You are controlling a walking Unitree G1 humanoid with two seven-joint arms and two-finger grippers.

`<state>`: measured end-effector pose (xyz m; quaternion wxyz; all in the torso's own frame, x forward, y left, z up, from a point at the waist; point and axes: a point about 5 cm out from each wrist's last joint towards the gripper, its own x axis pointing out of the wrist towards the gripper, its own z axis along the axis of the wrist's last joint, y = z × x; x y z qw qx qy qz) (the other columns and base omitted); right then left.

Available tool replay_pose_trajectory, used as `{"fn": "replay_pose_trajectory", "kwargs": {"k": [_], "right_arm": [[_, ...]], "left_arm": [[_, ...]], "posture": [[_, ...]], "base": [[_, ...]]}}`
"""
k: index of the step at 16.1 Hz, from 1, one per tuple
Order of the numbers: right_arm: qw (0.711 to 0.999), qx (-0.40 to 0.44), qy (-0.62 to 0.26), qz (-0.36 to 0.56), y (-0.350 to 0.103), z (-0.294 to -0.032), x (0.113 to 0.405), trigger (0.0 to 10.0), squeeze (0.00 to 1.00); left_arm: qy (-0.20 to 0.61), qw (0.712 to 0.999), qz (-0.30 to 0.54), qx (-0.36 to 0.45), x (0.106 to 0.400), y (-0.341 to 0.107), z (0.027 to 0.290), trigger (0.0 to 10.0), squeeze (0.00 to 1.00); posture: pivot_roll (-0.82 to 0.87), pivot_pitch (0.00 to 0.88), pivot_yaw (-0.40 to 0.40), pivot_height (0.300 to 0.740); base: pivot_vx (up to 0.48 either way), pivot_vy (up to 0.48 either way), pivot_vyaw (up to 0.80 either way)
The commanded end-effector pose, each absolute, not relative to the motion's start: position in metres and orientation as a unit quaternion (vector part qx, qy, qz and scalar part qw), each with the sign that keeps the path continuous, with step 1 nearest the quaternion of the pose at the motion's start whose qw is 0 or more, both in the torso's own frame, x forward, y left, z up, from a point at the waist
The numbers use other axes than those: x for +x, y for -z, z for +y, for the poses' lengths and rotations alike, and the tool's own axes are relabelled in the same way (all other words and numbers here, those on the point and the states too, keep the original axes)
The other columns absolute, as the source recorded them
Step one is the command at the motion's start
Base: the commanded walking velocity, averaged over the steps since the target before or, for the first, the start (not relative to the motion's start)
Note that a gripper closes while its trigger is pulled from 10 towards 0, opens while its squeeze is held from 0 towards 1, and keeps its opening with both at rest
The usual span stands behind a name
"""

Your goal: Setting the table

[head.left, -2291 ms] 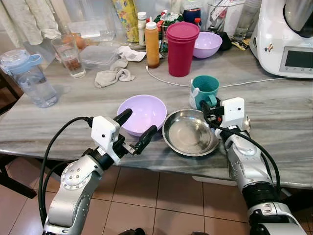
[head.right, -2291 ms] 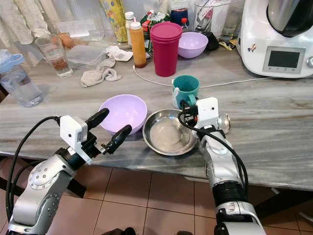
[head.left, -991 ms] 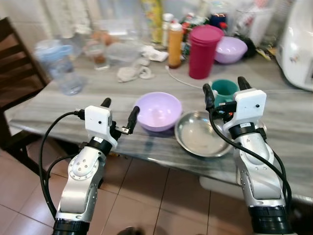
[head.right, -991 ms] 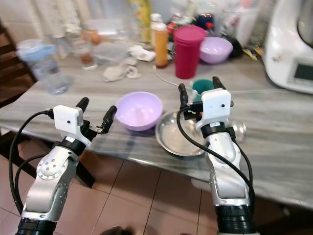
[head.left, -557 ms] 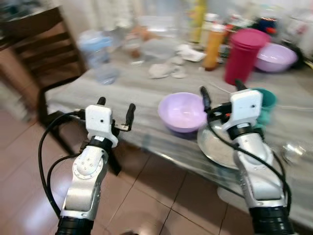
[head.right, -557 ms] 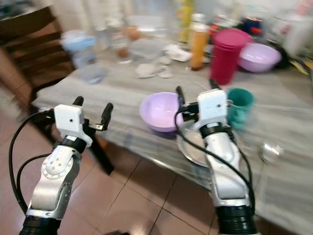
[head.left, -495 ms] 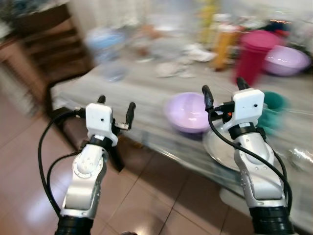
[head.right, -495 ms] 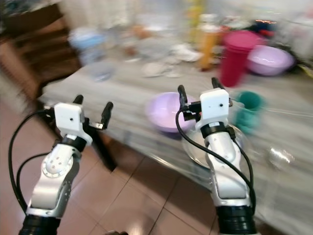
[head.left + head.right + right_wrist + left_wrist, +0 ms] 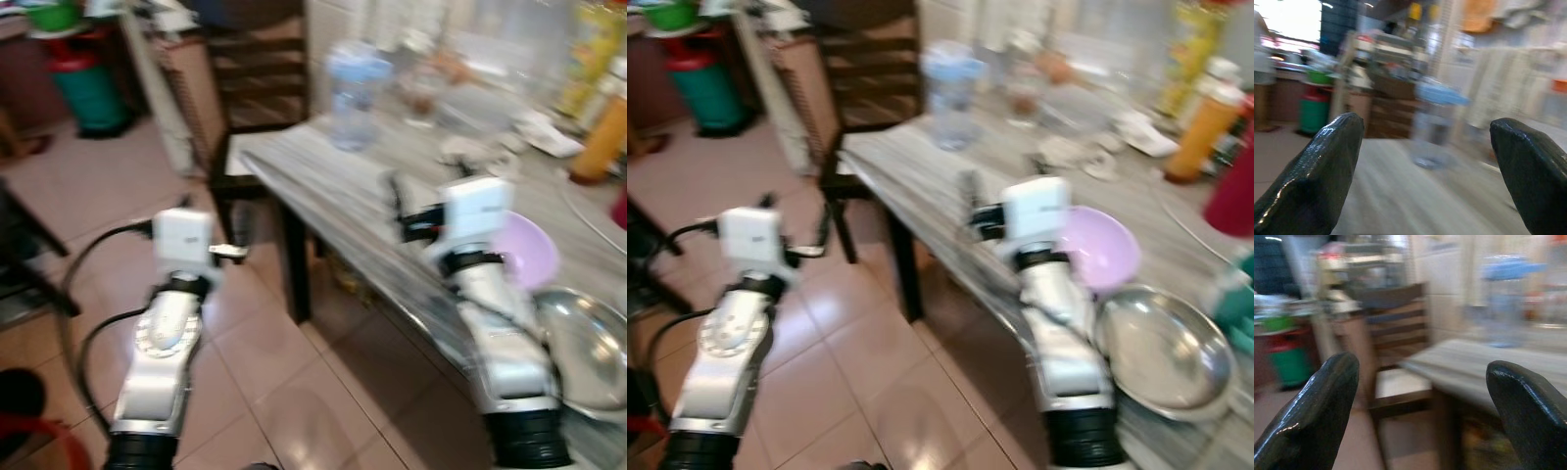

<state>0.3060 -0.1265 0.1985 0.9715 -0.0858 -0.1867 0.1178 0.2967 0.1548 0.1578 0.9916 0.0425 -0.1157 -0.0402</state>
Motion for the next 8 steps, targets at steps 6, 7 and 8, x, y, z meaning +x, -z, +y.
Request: {"fn": "replay_pose_trajectory", "kwargs": {"k": [6,7,8], "right_arm": [[0.972,-0.090,-0.109,-0.186,-0.1996,-0.1344,0.3042,10.0,0.03],[0.972,-0.089,-0.110,-0.186,-0.1993,-0.1338,0.3041,10.0,0.04],[0.972,-0.087,-0.113,-0.184,-0.1983,-0.1328,0.3036,10.0,0.03]], "left_arm": [[0.021,0.992,-0.115,0.053,0.3018,-0.1557,0.1531,10.0,0.00],[0.021,0.992,-0.113,0.053,0.3022,-0.1545,0.1530,10.0,0.00],[0.017,0.992,-0.110,0.057,0.3024,-0.1518,0.1529,10.0,0.00]], "posture": [[-0.20,0.055,0.046,0.740],[-0.20,0.055,0.046,0.740],[-0.20,0.056,0.046,0.740]], "base": [[0.000,0.000,0.80],[0.000,0.000,0.80],[0.000,0.000,0.80]]}}
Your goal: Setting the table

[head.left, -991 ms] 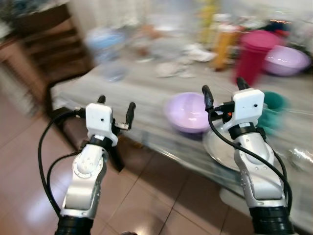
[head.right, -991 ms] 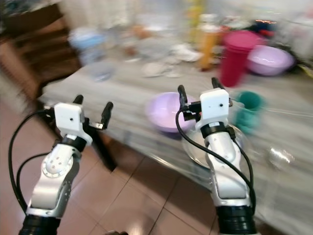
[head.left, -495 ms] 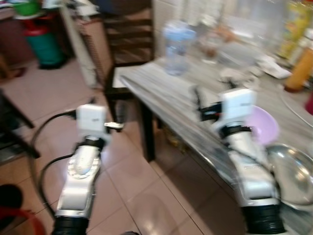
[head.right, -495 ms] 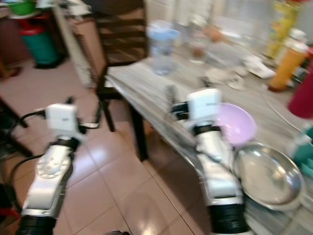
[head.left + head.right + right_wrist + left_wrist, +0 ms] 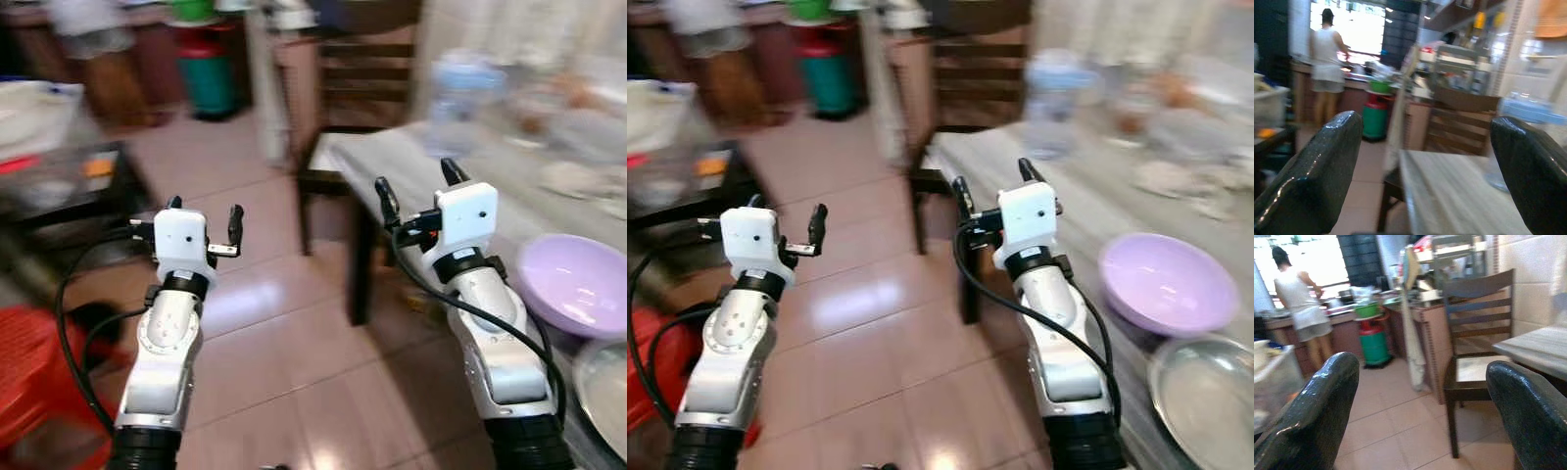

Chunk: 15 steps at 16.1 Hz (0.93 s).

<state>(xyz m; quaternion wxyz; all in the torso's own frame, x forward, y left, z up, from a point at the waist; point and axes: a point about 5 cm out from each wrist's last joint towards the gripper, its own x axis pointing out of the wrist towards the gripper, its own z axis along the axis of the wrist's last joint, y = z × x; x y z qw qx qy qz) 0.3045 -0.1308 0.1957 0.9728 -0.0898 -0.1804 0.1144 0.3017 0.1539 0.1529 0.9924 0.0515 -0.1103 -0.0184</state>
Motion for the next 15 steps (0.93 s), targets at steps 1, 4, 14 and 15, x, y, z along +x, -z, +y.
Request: {"fn": "replay_pose_trajectory", "kwargs": {"k": [1,4,14,15], "right_arm": [[0.973,-0.086,-0.114,-0.183,-0.198,-0.132,0.303,10.0,0.04],[0.974,-0.082,-0.116,-0.179,-0.196,-0.131,0.303,10.0,0.04],[0.994,-0.028,-0.097,-0.051,-0.127,-0.142,0.300,10.0,0.00],[0.994,-0.028,-0.098,-0.051,-0.127,-0.142,0.300,10.0,0.00]], "left_arm": [[0.011,0.992,-0.108,0.061,0.303,-0.150,0.154,10.0,0.00],[-0.007,0.993,-0.096,0.071,0.303,-0.142,0.161,10.0,0.00],[-0.025,0.996,0.058,0.065,0.286,-0.055,0.179,10.0,0.00],[-0.025,0.996,0.060,0.059,0.286,-0.054,0.179,10.0,0.00]], "posture": [[-0.20,0.056,0.046,0.740],[-0.20,0.058,0.047,0.740],[-0.18,0.061,0.038,0.740],[-0.18,0.061,0.038,0.740]], "base": [[0.000,0.000,0.80],[0.000,0.000,0.80],[0.000,0.000,0.21],[0.000,0.000,0.00]]}}
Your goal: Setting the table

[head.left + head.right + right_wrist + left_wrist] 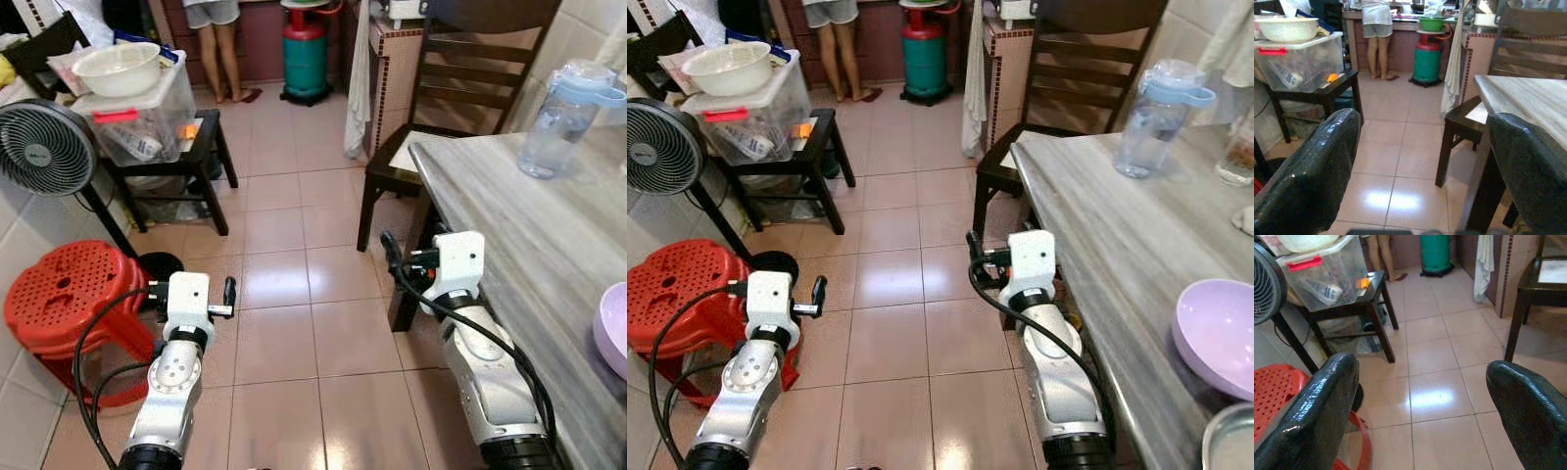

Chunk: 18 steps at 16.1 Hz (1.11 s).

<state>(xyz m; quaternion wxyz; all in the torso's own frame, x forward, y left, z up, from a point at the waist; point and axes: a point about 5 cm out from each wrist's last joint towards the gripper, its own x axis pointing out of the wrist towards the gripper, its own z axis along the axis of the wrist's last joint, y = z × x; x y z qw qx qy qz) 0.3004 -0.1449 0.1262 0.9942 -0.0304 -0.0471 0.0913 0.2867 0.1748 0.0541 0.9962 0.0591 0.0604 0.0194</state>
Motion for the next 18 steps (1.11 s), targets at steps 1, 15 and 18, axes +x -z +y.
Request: {"fn": "replay_pose_trajectory", "kwargs": {"k": [1,15,18], "right_arm": [[0.994,-0.028,-0.098,-0.049,-0.125,-0.142,0.300,10.0,0.00],[0.996,-0.046,-0.077,-0.015,-0.098,-0.153,0.300,10.0,0.00],[0.999,-0.026,-0.043,0.005,-0.090,-0.167,0.303,10.0,0.00]], "left_arm": [[-0.024,0.996,0.059,0.056,0.286,-0.053,0.179,10.0,0.00],[-0.007,0.993,0.099,0.056,0.288,-0.031,0.179,10.0,0.00],[-0.020,0.992,0.110,0.051,0.290,-0.025,0.179,10.0,0.00]], "posture": [[-0.18,0.061,0.037,0.740],[-0.20,0.075,0.045,0.740],[-0.20,0.051,0.045,0.740]], "base": [[0.000,0.274,0.00],[0.000,0.464,0.00],[0.000,0.405,0.00]]}}
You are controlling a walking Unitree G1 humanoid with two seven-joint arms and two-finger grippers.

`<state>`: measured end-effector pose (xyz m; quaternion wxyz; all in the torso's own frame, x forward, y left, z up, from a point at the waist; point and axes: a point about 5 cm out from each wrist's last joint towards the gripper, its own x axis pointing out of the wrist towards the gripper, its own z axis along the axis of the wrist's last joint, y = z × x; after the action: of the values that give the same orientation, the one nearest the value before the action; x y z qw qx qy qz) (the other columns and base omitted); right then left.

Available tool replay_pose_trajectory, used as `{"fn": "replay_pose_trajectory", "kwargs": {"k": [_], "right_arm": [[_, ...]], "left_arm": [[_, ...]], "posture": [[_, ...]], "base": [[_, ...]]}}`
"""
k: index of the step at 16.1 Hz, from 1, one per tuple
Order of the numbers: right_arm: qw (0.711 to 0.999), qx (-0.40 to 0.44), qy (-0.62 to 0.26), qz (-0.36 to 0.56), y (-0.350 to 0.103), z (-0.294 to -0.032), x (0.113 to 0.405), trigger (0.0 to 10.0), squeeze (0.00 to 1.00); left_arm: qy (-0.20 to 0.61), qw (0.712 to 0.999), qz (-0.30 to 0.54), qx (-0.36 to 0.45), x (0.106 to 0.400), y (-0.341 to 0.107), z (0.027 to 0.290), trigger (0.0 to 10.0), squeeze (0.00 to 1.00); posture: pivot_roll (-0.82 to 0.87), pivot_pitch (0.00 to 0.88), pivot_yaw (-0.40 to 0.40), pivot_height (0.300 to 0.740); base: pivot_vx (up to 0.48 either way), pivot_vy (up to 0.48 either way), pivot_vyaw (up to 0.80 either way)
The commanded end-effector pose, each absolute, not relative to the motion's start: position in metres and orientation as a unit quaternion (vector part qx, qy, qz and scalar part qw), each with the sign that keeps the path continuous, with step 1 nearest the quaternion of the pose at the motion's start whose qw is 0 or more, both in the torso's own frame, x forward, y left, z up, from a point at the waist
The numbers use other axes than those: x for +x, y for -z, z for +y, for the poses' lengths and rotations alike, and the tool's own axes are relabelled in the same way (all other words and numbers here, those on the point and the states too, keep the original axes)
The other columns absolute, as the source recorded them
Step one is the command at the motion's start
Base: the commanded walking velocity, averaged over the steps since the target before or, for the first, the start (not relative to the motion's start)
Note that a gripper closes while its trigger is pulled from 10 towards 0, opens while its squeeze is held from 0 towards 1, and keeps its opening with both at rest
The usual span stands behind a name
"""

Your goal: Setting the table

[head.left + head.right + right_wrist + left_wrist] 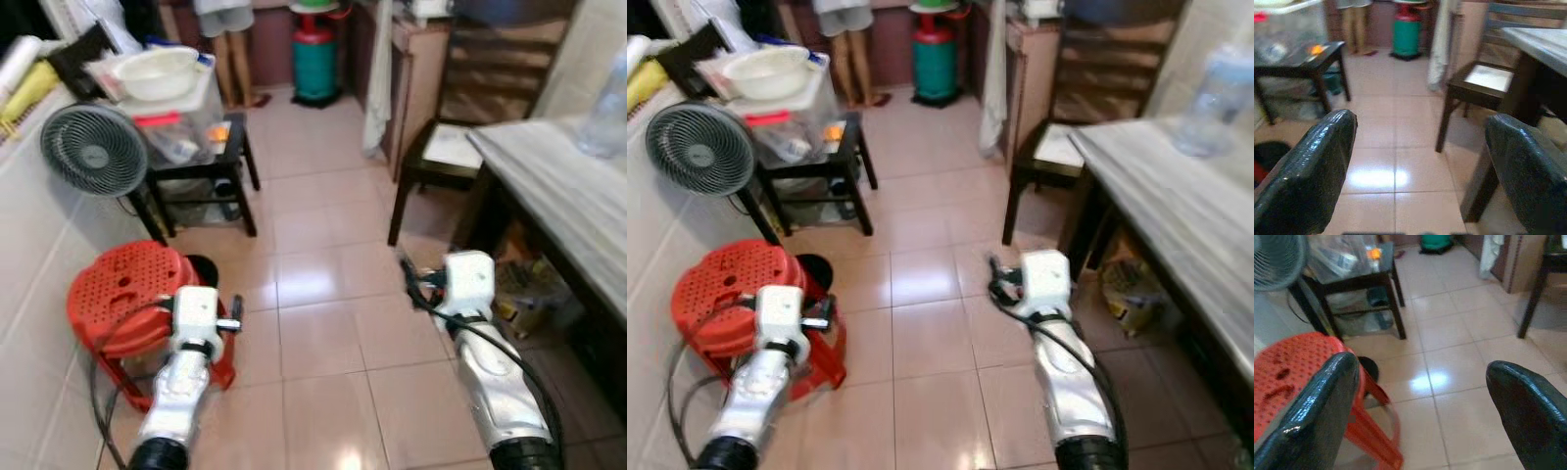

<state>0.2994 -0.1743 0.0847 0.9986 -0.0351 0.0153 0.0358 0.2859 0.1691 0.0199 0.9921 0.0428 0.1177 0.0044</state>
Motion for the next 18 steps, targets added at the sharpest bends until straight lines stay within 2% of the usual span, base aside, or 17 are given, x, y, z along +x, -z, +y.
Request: {"fn": "replay_pose_trajectory", "kwargs": {"k": [1,4,12,15,18], "right_arm": [[0.999,-0.023,-0.041,0.008,-0.088,-0.168,0.303,10.0,0.00],[0.997,-0.035,-0.056,0.026,-0.075,-0.165,0.303,10.0,0.00],[0.990,-0.052,-0.083,0.101,-0.039,-0.162,0.306,10.0,0.00],[0.980,-0.048,-0.097,0.169,-0.016,-0.154,0.301,10.0,0.00],[0.965,-0.026,-0.071,0.250,0.011,-0.155,0.285,10.0,0.00]], "left_arm": [[-0.019,0.992,0.113,0.047,0.290,-0.024,0.179,10.0,0.00],[0.018,0.987,0.150,0.050,0.281,-0.007,0.176,10.0,0.00],[-0.002,0.952,0.295,0.086,0.236,0.045,0.191,10.0,0.00],[0.013,0.935,0.338,0.107,0.220,0.058,0.187,10.0,0.00],[0.031,0.916,0.375,0.137,0.208,0.068,0.185,10.0,0.00]], "posture": [[-0.19,0.048,0.046,0.740],[-0.18,0.038,0.044,0.740],[-0.15,0.020,-0.015,0.740],[-0.11,0.011,-0.052,0.740],[-0.09,0.000,-0.059,0.740]], "base": [[0.000,0.000,0.00],[0.000,0.000,0.00],[0.000,0.000,0.00],[0.000,0.000,0.00],[0.000,0.000,0.00]]}}
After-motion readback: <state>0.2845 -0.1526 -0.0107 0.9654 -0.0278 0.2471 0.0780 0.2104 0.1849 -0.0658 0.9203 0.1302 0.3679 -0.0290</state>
